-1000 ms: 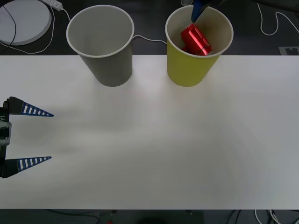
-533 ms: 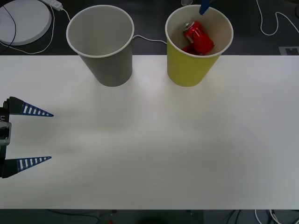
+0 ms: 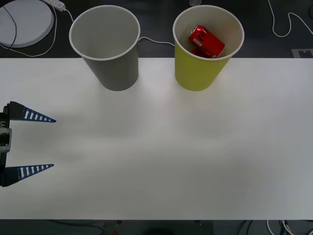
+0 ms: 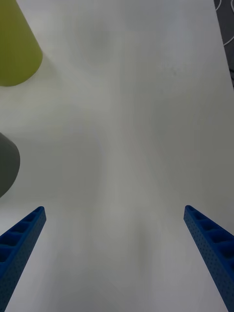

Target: Put the can into the green bin and the plastic bottle into the gray bin

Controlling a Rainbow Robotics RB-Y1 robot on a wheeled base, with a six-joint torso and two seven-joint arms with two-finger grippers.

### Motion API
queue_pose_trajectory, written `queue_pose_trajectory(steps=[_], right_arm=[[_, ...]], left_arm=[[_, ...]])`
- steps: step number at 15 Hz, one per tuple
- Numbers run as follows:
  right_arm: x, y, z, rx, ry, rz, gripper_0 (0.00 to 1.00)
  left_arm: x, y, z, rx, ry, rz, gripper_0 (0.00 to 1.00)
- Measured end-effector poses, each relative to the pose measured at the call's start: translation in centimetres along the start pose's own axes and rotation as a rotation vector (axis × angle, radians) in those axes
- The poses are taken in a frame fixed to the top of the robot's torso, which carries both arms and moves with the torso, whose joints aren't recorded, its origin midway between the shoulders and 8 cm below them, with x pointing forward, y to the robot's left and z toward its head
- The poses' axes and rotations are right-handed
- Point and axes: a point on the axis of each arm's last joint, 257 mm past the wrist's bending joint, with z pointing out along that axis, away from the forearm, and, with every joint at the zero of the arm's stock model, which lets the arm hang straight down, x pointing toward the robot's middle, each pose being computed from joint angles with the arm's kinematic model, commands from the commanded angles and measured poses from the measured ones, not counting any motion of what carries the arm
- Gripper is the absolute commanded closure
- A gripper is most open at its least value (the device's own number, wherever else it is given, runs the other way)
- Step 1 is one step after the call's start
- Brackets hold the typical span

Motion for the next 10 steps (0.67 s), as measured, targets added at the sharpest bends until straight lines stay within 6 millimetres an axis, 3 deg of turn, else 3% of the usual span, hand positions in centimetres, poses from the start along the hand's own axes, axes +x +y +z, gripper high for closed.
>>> queue_pose_trajectory(steps=[6, 10], right_arm=[[5.3, 2.3, -2.4, -0.008, -0.088, -0.086, 0.00], [10.3, 3.8, -3.2, -0.007, -0.110, -0.157, 0.00]], left_arm=[[0.0, 0.0, 0.0, 0.000, 0.000, 0.000, 0.00], [0.0, 0.0, 0.0, 0.000, 0.000, 0.000, 0.00]])
